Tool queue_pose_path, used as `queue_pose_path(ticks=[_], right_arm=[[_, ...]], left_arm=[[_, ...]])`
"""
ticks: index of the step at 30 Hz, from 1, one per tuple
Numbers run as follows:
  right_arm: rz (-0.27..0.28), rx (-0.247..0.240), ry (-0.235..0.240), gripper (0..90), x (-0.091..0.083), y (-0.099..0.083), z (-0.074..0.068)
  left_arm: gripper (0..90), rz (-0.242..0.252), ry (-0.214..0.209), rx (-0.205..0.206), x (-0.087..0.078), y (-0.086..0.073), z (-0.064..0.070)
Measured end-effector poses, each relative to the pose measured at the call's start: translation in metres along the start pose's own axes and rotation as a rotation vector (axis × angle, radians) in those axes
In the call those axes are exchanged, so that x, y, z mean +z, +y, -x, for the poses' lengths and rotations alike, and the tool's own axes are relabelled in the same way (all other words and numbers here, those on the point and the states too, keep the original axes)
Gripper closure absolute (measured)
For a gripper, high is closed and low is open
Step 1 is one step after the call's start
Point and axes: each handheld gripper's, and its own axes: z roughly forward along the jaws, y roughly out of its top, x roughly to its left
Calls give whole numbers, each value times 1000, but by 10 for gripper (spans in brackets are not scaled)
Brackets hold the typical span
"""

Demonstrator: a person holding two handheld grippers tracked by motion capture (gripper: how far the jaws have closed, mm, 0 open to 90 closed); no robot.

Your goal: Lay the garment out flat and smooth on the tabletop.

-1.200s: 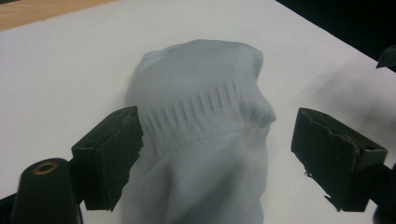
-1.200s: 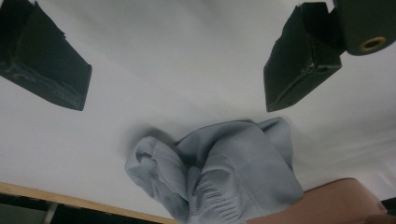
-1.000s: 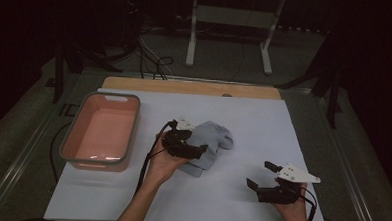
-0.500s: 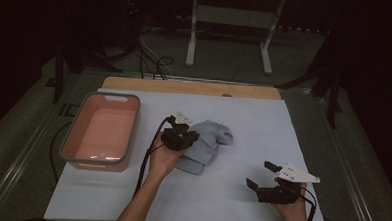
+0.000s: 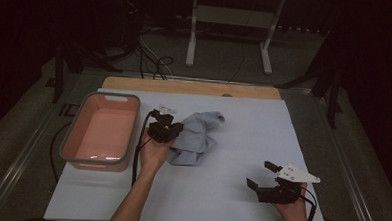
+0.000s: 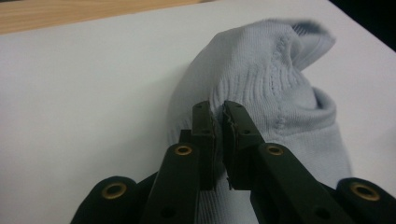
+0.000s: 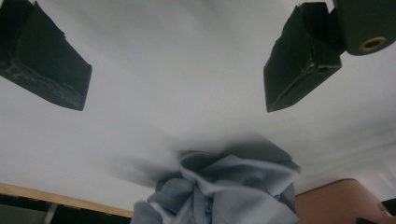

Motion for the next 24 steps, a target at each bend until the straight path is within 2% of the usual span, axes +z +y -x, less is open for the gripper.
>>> queue_pose_path(ticks=[5,7,9,10,11,14,17,18,19,20,24], right_arm=[[-4,-1,-7,79,0,0,0],[-4,1,-6,79,0,0,0],[-3,0,-8,79,-1,0,0],[-3,1,-7,79,-1,0,0],[-4,4,-8,79,0,0,0],[-3,1,-1,79,0,0,0],[-5,-2,-6,79,0,0,-1],[-3,-3,-2,79,0,0,-1],[-3,-2,-2,79,0,0,0],[-2,-1,-3,79,0,0,0],[-3,1,-8,79,-1,0,0]], left_arm=[[839,-21,66,-30,-1,-2,-10],[838,-26,82,-40,-2,-2,-12],[800,-25,92,-50,-4,-2,-14],[800,-17,87,-54,-6,-2,-14],[687,-3,77,-59,-8,-2,-13],[555,47,49,-45,-16,0,-6],[459,66,32,-34,-18,2,0],[459,71,25,-21,-19,3,3],[407,78,13,3,-19,5,9],[395,79,7,12,-18,6,11],[391,92,-13,20,-19,6,16]])
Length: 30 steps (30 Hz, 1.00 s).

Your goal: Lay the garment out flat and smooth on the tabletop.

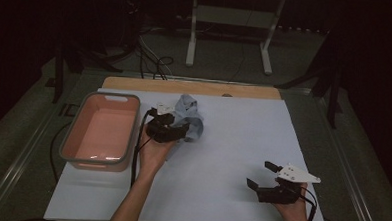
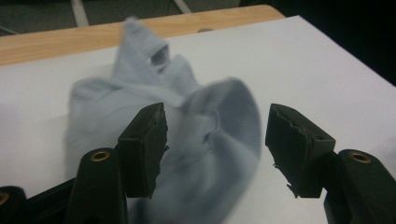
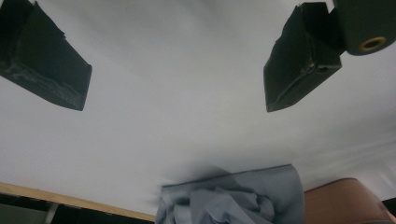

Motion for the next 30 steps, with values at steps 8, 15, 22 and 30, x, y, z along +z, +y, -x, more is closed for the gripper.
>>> queue_pose_path(ticks=[8,15,22,30], right_arm=[[2,0,5,79,0,0,0],[2,-2,0,79,0,0,0],[1,1,7,79,0,0,0],[-2,-2,4,79,1,0,-1]], left_arm=[[423,-16,-41,83,-3,-3,13],[433,-41,-57,104,-1,-12,18],[432,-60,-58,105,-10,-29,16],[436,-77,-55,110,-21,-49,14]])
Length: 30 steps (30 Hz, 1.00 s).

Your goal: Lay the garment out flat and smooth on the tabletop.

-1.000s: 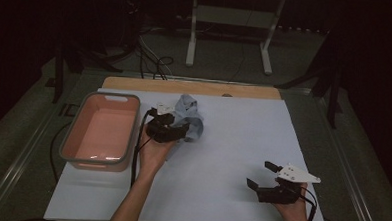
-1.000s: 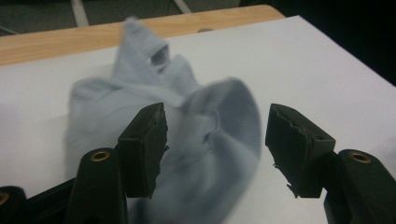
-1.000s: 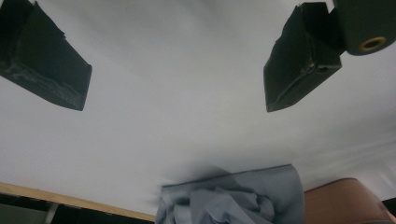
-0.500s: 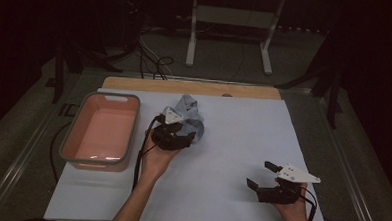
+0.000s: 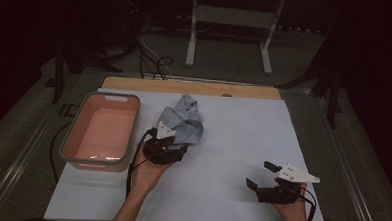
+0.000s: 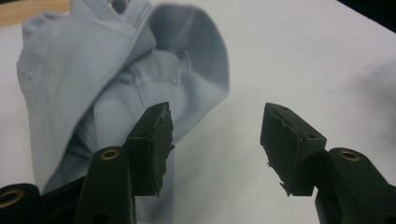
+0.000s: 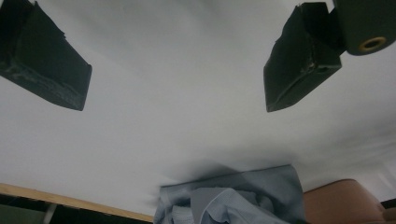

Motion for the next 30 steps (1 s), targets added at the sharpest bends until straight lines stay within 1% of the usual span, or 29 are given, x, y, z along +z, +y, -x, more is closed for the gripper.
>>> queue_pose_path(ticks=[2,7,13,15,23,25,27,28,30], right_arm=[[-1,1,1,79,0,0,0],[-1,0,1,79,0,0,0],[-1,-2,3,79,1,0,0],[0,2,2,79,0,0,0],[1,1,0,79,0,0,0],[4,2,4,79,0,0,1],[4,2,4,79,0,0,1],[4,2,4,79,0,0,1],[2,2,0,79,0,0,0]], left_arm=[[437,-5,3,0,-2,-4,0],[427,-4,26,3,-7,-12,0],[393,5,60,-20,-13,-17,-3],[378,4,66,-27,-13,-18,-5],[342,-28,99,-55,-4,-24,-12],[331,-40,110,-68,1,-28,-15],[319,-54,123,-74,5,-29,-17],[313,-54,123,-74,5,-29,-17],[310,-61,146,-90,8,-30,-19]])
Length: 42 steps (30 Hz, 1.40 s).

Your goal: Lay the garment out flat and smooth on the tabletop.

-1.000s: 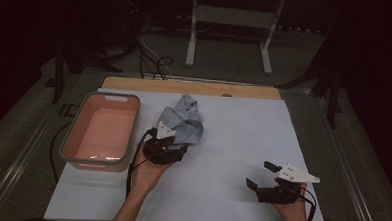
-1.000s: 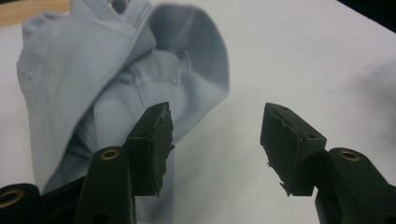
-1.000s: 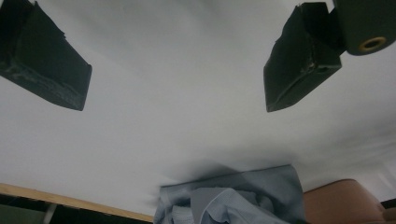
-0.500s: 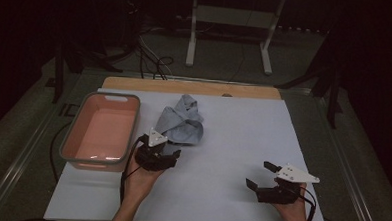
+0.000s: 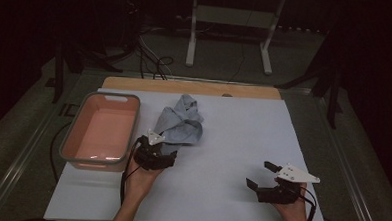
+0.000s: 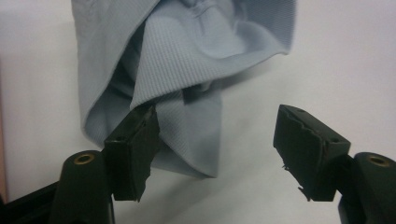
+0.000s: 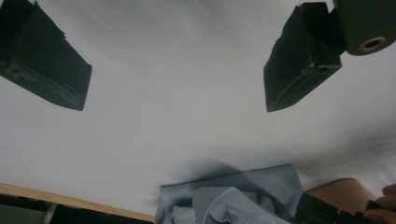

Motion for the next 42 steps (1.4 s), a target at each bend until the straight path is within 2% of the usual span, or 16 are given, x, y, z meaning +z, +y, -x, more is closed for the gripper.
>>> queue_pose_path(ticks=[8,14,16,17,18,21,23,24,25,26,29,31,33,34,36,42], right_arm=[[0,-1,1,79,0,0,0],[-2,-1,0,79,0,0,0],[-3,-1,1,79,0,0,-1],[-3,-1,1,79,0,0,-1],[-4,0,0,79,0,0,-1],[-2,-1,-1,79,0,0,0],[0,0,3,79,0,0,1],[0,0,3,79,0,0,1],[1,0,3,79,0,0,1],[0,1,4,79,0,0,1],[-2,0,4,79,0,0,1],[-3,-2,0,79,0,0,0],[-4,-2,0,79,0,0,-1],[-3,-2,-1,79,0,0,0],[0,-1,2,79,0,0,1],[-2,-3,-1,79,0,0,0]], left_arm=[[280,8,39,5,-6,-3,-1],[299,0,16,11,-1,0,-1],[385,-21,-11,19,9,2,0],[412,-21,-11,19,9,2,0],[412,-49,-24,16,18,3,0],[553,-84,-30,-1,30,5,-3],[672,-95,-64,-33,35,7,-6],[750,-95,-64,-33,35,7,-6],[817,-88,-128,-55,33,10,-6],[857,-83,-154,-46,31,12,-3],[878,-83,-171,-32,30,14,2],[881,-76,-215,-30,29,17,10],[881,-75,-229,-29,30,18,13],[882,-76,-245,-9,30,20,20],[882,-70,-274,0,31,22,26],[882,-63,-322,41,37,28,45]])
